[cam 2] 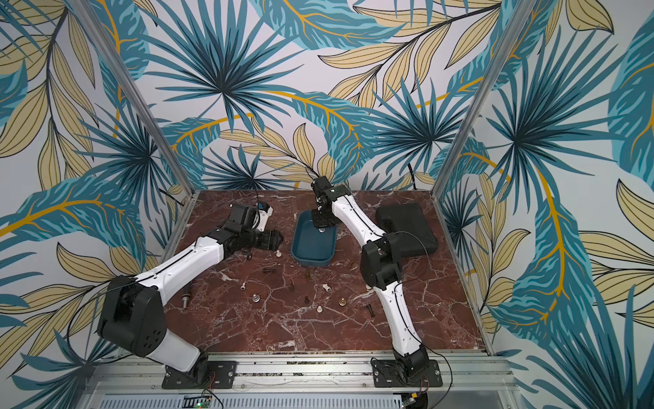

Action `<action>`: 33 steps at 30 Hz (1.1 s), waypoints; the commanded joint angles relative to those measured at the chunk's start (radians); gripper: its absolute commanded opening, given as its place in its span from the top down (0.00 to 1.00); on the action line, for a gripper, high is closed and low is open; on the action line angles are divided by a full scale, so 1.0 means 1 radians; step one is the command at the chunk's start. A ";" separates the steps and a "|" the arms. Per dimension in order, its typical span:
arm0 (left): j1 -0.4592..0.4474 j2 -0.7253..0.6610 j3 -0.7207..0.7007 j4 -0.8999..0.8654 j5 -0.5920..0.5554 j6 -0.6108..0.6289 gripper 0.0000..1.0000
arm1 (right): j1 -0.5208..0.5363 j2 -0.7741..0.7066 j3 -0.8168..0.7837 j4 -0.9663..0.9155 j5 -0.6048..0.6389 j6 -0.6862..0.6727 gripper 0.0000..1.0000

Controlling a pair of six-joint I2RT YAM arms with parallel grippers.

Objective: Put the chess pieces into the storage box
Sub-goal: Place the chess piece in the storage box, then pick up the chess piece at the center of the board.

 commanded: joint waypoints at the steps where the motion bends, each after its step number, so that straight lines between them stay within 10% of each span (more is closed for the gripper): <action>1: -0.004 0.012 0.037 -0.053 0.017 -0.003 0.19 | 0.005 0.046 0.027 -0.023 0.080 -0.035 0.90; 9: -0.011 0.059 0.090 -0.115 0.051 0.009 0.24 | -0.005 0.096 0.072 -0.015 0.103 -0.027 0.53; 33: -0.068 0.236 0.203 -0.229 -0.141 0.051 0.52 | -0.003 -0.428 -0.314 0.166 0.087 0.026 0.52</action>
